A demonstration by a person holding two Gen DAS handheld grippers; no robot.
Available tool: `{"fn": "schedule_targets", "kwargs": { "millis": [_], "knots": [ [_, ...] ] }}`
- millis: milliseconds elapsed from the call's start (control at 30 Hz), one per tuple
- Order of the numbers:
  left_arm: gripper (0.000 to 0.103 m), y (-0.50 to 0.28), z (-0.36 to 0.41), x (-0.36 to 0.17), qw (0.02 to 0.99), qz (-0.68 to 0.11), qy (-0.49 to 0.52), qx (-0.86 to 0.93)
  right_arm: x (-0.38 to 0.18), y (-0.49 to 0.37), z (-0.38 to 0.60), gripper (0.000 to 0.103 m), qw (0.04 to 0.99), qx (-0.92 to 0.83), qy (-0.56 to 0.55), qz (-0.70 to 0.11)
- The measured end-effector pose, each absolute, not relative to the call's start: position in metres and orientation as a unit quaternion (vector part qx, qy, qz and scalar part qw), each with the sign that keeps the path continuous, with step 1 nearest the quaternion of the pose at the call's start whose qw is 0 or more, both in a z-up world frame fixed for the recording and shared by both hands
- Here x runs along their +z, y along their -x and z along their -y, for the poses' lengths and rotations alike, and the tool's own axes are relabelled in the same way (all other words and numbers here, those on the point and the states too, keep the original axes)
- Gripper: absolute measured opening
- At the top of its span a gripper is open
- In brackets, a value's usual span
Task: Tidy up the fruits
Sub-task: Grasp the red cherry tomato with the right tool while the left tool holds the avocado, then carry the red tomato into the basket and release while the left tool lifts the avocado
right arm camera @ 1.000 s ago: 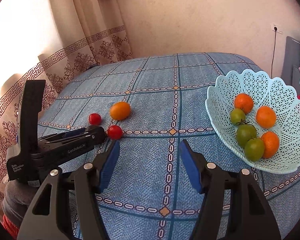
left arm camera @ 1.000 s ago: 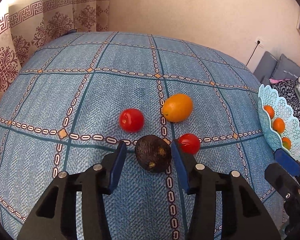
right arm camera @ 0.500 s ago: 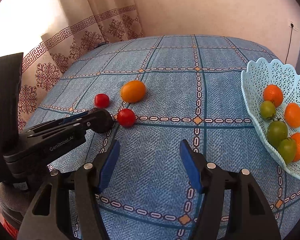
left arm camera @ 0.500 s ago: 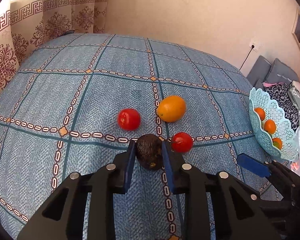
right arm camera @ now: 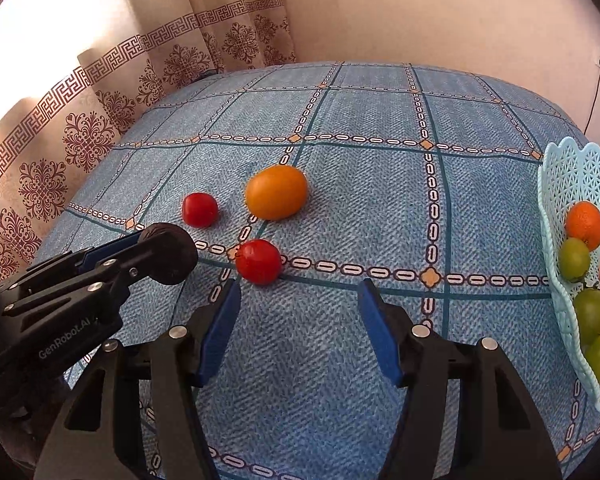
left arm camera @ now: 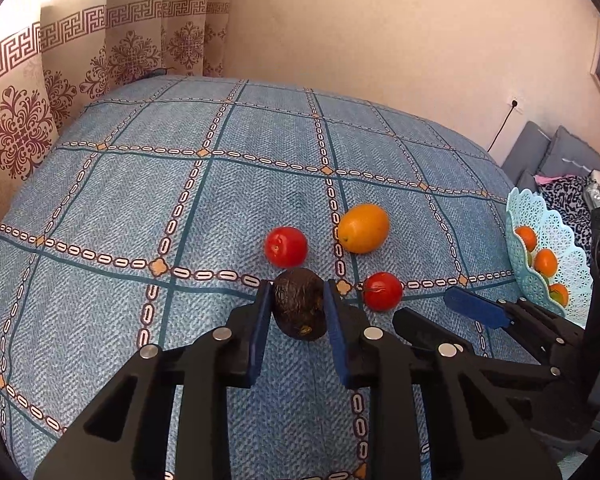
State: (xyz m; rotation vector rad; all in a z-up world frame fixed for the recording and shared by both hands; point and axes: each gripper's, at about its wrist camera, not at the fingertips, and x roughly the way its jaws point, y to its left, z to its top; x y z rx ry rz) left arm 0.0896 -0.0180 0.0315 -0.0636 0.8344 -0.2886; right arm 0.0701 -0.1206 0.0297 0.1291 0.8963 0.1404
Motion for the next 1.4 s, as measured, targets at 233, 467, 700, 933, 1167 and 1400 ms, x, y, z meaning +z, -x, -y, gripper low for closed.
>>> {"fn": "schedule_targets", "kwargs": {
  "millis": [233, 467, 700, 933, 1167, 1400],
  "knots": [
    [0.027, -0.087, 0.003, 0.042, 0.917, -0.383, 0.037, -0.102, 0.024, -0.084, 0.114, 0.050, 0.893, 0.081, -0.060, -0.438],
    [0.027, -0.088, -0.006, 0.043, 0.918, -0.384, 0.050, -0.090, 0.024, -0.095, 0.102, 0.044, 0.890, 0.100, -0.064, -0.440],
    [0.027, -0.089, -0.009, 0.042, 0.918, -0.383, 0.058, -0.086, 0.024, -0.100, 0.092, 0.042, 0.889, 0.107, -0.062, -0.441],
    [0.027, -0.090, -0.009, 0.041, 0.917, -0.385, 0.060, -0.087, 0.021, -0.098, 0.095, 0.028, 0.891, 0.097, -0.058, -0.440],
    [0.027, -0.087, -0.001, 0.040, 0.916, -0.386, 0.053, -0.092, 0.030, -0.084, 0.109, 0.028, 0.899, 0.078, -0.068, -0.425],
    [0.027, -0.081, 0.012, 0.044, 0.917, -0.382, 0.039, -0.103, 0.055, -0.061, 0.129, 0.028, 0.914, 0.052, -0.081, -0.395]
  ]
}}
